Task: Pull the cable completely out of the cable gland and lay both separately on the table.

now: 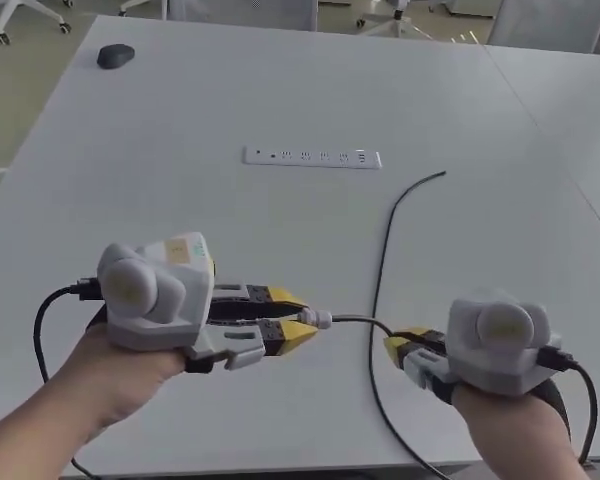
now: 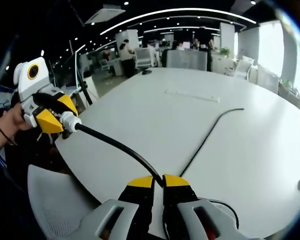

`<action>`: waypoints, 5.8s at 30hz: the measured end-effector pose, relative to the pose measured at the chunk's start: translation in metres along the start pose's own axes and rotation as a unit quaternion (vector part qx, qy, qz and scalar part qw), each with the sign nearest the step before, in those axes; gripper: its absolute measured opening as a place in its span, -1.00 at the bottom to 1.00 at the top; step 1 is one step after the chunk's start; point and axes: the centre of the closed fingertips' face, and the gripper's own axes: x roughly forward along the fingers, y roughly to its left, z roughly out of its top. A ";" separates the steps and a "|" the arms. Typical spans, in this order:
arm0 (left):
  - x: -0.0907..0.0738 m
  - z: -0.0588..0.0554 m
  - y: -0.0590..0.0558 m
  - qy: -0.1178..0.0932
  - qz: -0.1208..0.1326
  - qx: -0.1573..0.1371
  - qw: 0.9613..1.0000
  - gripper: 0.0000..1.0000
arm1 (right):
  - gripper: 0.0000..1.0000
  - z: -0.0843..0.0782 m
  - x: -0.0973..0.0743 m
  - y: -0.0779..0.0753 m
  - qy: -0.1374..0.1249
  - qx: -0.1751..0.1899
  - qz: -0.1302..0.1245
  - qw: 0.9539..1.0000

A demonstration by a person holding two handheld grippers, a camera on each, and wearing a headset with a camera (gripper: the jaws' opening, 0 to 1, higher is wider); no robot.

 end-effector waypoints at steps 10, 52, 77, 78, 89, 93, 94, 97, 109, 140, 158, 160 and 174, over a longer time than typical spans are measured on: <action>0.001 -0.001 0.001 0.001 -0.002 0.001 1.000 -0.70 | -0.99 -0.020 0.008 -0.016 0.019 0.102 -0.002 0.995; 0.003 -0.003 0.002 0.004 -0.006 -0.018 1.000 -0.70 | -0.62 0.046 -0.018 0.044 -0.067 -0.264 0.046 0.961; 0.001 -0.004 0.005 0.004 -0.004 -0.029 1.000 -0.70 | -0.92 0.052 -0.011 0.105 -0.062 -0.421 0.091 0.900; 0.001 -0.004 0.005 0.004 -0.005 -0.029 1.000 -0.70 | -0.92 0.052 -0.011 0.105 -0.062 -0.420 0.092 0.901; 0.002 -0.005 0.000 0.006 -0.011 -0.032 0.999 -0.70 | -1.00 0.046 -0.012 0.101 -0.060 -0.400 0.096 0.910; 0.003 -0.006 0.000 0.008 -0.011 -0.030 0.999 -0.70 | -1.00 0.044 -0.012 0.100 -0.060 -0.390 0.098 0.913; 0.003 -0.005 0.000 0.008 -0.011 -0.029 0.999 -0.70 | -1.00 0.044 -0.012 0.099 -0.059 -0.389 0.098 0.914; 0.003 -0.005 -0.001 0.007 -0.010 -0.029 0.999 -0.70 | -1.00 0.042 -0.011 0.096 -0.055 -0.382 0.096 0.917; 0.001 0.000 0.002 -0.004 -0.007 -0.036 0.999 -0.70 | -1.00 0.030 -0.007 0.068 -0.027 -0.321 0.082 0.943; 0.002 -0.003 0.005 -0.008 -0.004 -0.043 0.999 -0.70 | -1.00 -0.012 0.006 0.010 0.018 -0.180 0.041 0.983; 0.002 -0.015 0.015 -0.001 0.011 -0.046 0.999 -0.70 | -1.00 0.010 0.017 0.014 0.016 -0.215 0.046 0.975; 0.001 -0.017 0.016 -0.004 0.012 -0.043 0.999 -0.70 | -1.00 0.013 0.020 0.017 0.016 -0.223 0.048 0.973; -0.006 -0.043 0.030 0.008 0.029 -0.058 0.998 -0.69 | -1.00 0.047 0.050 0.042 0.012 -0.268 0.070 0.961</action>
